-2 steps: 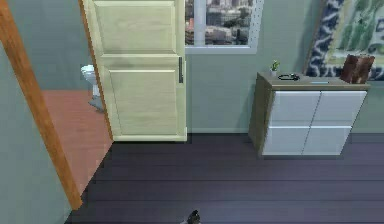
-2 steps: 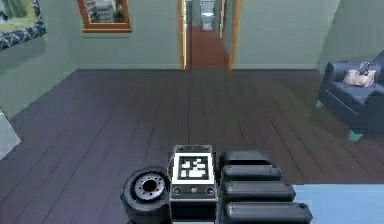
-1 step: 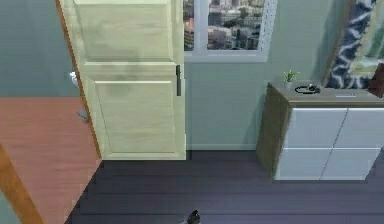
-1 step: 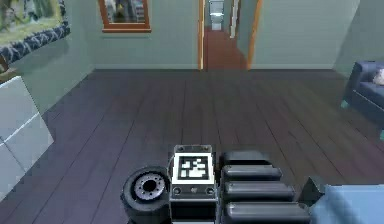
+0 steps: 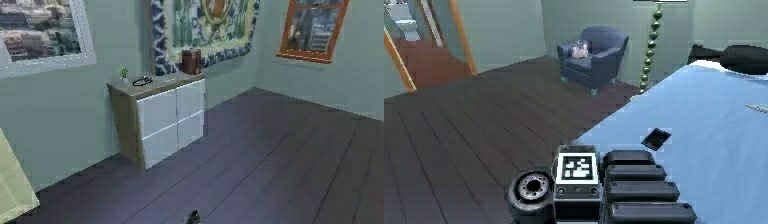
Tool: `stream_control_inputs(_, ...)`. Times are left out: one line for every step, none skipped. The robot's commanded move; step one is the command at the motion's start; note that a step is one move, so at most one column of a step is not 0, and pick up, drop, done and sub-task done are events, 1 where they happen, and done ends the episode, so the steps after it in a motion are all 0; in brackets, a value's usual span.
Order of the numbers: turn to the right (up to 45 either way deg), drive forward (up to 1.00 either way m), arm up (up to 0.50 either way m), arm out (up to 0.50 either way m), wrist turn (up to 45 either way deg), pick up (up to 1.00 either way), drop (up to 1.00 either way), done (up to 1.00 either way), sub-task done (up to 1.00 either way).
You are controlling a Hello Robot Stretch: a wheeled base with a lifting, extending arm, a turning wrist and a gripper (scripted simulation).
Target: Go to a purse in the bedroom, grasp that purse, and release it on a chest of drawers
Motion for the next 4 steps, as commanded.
stream_control_inputs(42.0, 0.0, 0.0, 0.0, 0.0, 0.0, 0.0, 0.0, 0.0)
stream_control_inputs(0.0, 0.85, 0.0, 0.0, 0.0, 0.0, 0.0, 0.0, 0.0)
stream_control_inputs(9.0, 0.0, 0.0, 0.0, 0.0, 0.0, 0.0, 0.0, 0.0)
stream_control_inputs(0.0, 0.1, 0.0, 0.0, 0.0, 0.0, 0.0, 0.0, 0.0)
